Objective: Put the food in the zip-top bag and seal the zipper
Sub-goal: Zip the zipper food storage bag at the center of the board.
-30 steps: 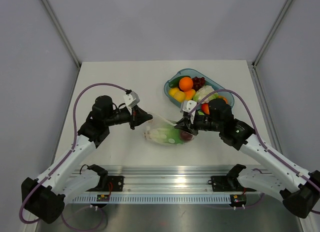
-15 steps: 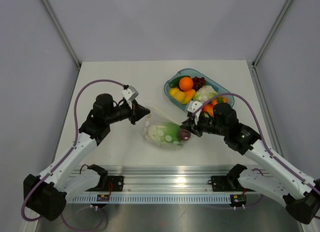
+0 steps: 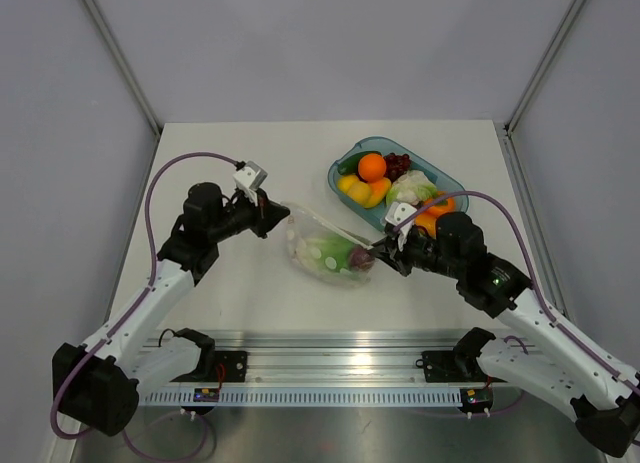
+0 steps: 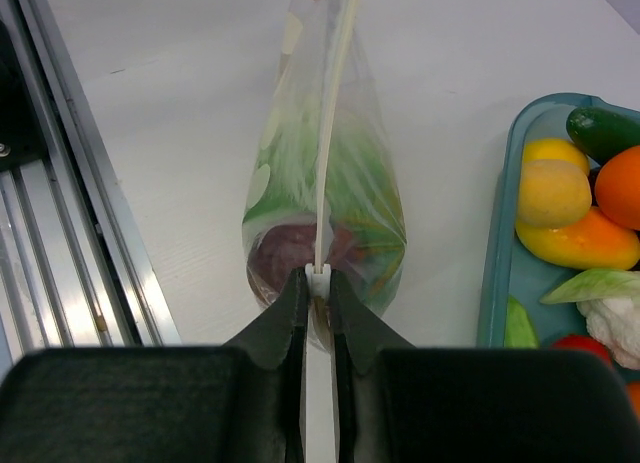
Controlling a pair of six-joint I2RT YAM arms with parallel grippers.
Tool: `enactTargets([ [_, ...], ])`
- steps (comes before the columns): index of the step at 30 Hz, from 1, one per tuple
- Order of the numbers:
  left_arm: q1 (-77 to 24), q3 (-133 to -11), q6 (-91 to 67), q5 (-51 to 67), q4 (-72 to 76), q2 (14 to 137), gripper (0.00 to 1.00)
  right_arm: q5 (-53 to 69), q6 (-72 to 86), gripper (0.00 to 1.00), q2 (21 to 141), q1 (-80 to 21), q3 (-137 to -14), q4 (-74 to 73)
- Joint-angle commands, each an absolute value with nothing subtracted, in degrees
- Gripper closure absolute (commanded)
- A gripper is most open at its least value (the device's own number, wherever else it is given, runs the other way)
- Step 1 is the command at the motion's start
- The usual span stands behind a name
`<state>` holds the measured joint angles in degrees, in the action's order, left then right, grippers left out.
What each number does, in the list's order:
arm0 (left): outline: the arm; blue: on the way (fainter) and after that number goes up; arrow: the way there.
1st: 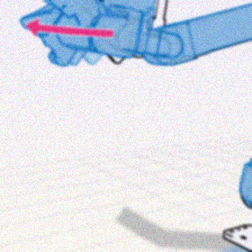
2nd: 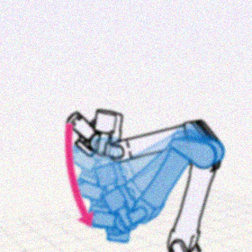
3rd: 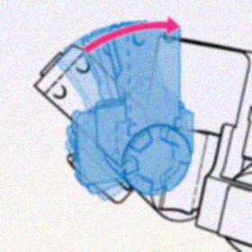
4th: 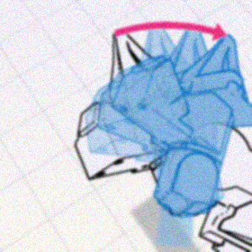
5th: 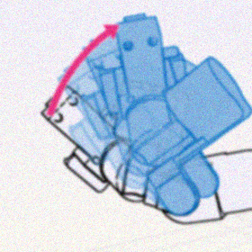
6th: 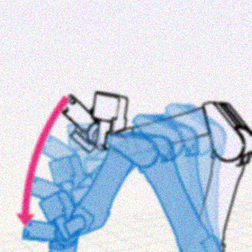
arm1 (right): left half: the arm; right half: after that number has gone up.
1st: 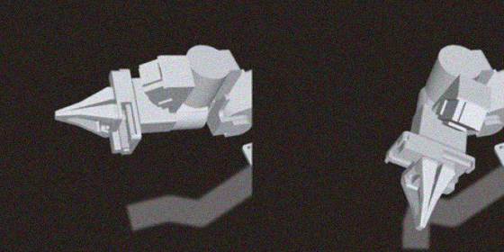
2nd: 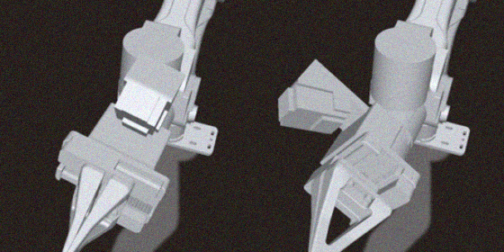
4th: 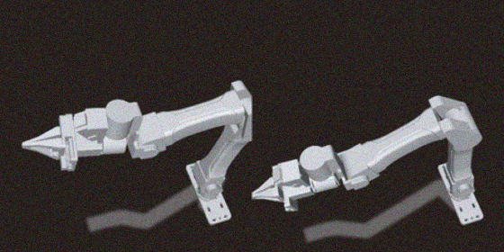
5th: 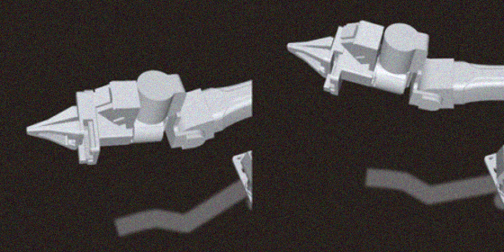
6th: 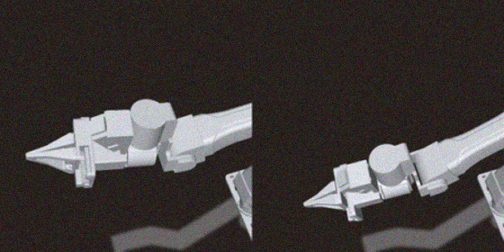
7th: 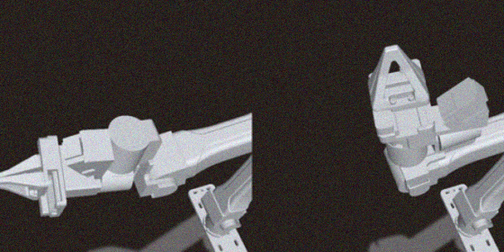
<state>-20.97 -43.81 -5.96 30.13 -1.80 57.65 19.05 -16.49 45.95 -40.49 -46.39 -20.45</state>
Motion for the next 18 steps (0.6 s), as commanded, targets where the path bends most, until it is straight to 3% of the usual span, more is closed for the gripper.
enactTargets([
  [1,-18.55,-46.58,-6.15,22.42,3.60,58.18,1.00,16.44,-14.50,1.00,43.16,-40.17,-46.15,-22.41],
  [18,-16.17,-47.73,-6.50,19.42,2.90,57.31,1.00,12.66,-10.20,1.00,40.61,-40.17,-43.77,-24.26],
])
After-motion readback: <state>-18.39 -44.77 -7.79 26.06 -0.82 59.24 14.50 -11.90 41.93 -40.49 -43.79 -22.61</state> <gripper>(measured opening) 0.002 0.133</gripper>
